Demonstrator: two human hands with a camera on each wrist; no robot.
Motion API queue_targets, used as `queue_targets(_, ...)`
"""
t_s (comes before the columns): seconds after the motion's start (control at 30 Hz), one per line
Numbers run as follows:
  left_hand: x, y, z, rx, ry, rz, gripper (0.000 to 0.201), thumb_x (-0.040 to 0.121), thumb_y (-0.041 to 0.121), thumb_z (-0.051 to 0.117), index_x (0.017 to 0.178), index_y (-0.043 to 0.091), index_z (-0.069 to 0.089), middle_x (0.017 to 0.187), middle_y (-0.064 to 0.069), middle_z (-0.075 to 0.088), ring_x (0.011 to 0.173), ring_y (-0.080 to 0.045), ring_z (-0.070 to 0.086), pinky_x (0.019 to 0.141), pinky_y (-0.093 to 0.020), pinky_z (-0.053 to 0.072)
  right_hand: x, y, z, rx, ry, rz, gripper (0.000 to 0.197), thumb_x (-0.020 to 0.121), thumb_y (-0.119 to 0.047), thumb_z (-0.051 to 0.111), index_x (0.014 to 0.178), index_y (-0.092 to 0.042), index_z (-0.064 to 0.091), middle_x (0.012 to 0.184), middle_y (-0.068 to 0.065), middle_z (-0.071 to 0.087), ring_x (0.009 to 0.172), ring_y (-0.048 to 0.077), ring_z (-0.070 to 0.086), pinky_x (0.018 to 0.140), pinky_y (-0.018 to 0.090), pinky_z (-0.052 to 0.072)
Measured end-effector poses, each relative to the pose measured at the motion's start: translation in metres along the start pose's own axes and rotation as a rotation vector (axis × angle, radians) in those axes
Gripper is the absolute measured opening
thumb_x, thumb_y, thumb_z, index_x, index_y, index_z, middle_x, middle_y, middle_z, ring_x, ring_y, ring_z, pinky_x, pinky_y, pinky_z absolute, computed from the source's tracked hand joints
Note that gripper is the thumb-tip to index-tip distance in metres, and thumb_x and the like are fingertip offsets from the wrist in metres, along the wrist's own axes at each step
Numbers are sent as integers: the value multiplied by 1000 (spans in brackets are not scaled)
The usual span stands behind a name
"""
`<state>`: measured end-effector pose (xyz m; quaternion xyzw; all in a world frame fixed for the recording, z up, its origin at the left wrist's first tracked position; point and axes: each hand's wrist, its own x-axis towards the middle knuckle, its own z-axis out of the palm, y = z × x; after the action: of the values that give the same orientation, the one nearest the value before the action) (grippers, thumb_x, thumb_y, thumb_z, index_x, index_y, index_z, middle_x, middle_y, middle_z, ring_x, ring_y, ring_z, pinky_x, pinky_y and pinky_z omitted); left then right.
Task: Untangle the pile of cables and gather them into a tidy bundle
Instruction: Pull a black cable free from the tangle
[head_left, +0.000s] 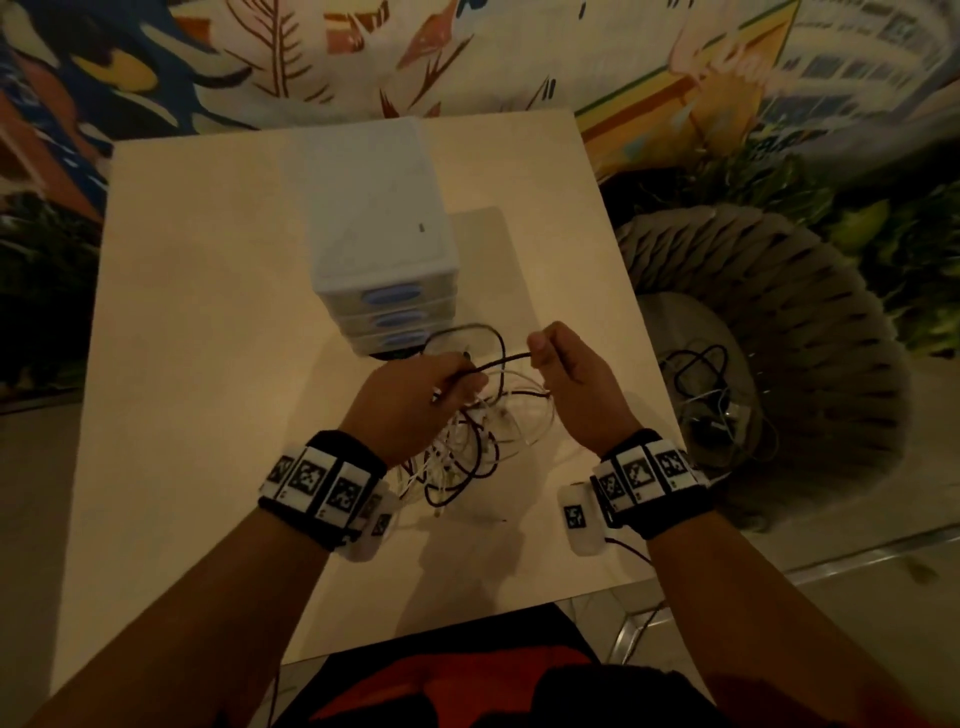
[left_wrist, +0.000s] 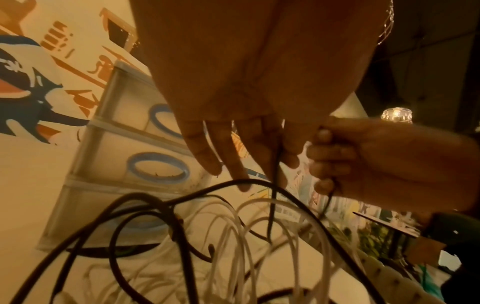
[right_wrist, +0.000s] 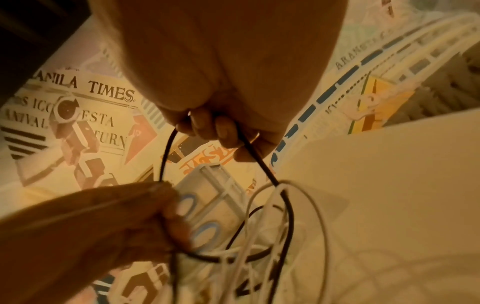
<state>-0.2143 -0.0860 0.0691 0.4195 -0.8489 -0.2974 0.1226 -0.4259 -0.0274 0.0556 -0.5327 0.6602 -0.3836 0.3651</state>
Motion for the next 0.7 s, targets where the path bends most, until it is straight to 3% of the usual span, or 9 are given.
queue_targets(0.13, 1, 10, -14, -190, 69, 24, 27, 103, 39, 53, 101, 24, 75, 75, 12, 70, 69, -6, 65, 64, -26, 52, 0, 12, -6, -14, -45, 110, 15, 101, -41, 54, 100, -26, 57, 85, -4, 68, 80, 13, 66, 80, 41, 55)
queue_targets(0.2, 3, 13, -16, -243, 97, 9, 22, 102, 36, 55, 102, 25, 74, 72, 13, 68, 66, -6, 65, 61, -25, 52, -5, 4, -8, -65, 114, -45, 13, 98, -35, 62, 108, -28, 57, 99, -5, 66, 90, 6, 63, 82, 27, 53)
queue_targets(0.27, 6, 15, -18, -261, 109, 0, 22, 102, 41, 53, 102, 29, 72, 71, 13, 68, 65, -5, 64, 60, -27, 52, -12, -11, -13, -161, 299, -294, 18, 95, -28, 67, 108, -20, 58, 105, -2, 60, 93, 8, 57, 84, 19, 46)
queue_targets(0.3, 7, 17, -20, -256, 112, 12, 25, 101, 44, 52, 103, 29, 72, 72, 13, 67, 65, -5, 64, 60, -25, 51, -14, -20, -13, -214, 298, -381, 21, 93, -27, 69, 110, -16, 60, 108, -1, 60, 97, 11, 56, 87, 18, 44)
queue_targets(0.37, 7, 23, -24, -262, 110, 43, 26, 101, 45, 50, 102, 30, 71, 71, 13, 66, 67, -4, 63, 60, -17, 46, -12, -32, -10, -298, 142, -434, 27, 95, -29, 67, 117, -15, 63, 114, -2, 63, 105, 12, 57, 93, 22, 44)
queue_targets(0.47, 6, 30, -30, -367, 120, 33, 21, 104, 37, 50, 87, 39, 63, 64, 11, 60, 61, -4, 58, 56, -13, 39, -1, -39, -2, -248, -108, -303, 17, 102, -32, 56, 104, -18, 67, 93, -6, 68, 85, 9, 62, 79, 33, 51)
queue_targets(0.53, 6, 26, -31, -502, 64, -24, 22, 102, 47, 50, 88, 36, 63, 67, 7, 62, 61, -6, 59, 59, -24, 46, 5, -39, -4, -222, -110, -279, 16, 103, -29, 56, 92, -21, 64, 79, -10, 65, 72, 4, 60, 68, 27, 49)
queue_targets(0.6, 3, 17, -26, -509, -83, -74, 29, 94, 60, 56, 99, 32, 65, 82, 5, 71, 75, -13, 68, 70, -33, 55, 8, -43, -9, -156, -77, -252, 18, 104, -27, 53, 87, -24, 60, 72, -9, 59, 65, 2, 53, 63, 19, 42)
queue_targets(0.7, -6, 7, -6, -268, -258, -72, 22, 95, 50, 62, 103, 32, 71, 96, 9, 74, 89, -6, 67, 83, -33, 55, 11, -49, -17, -52, 2, -215, 27, 107, -25, 46, 86, -17, 59, 68, 4, 53, 59, 6, 43, 59, 21, 37)
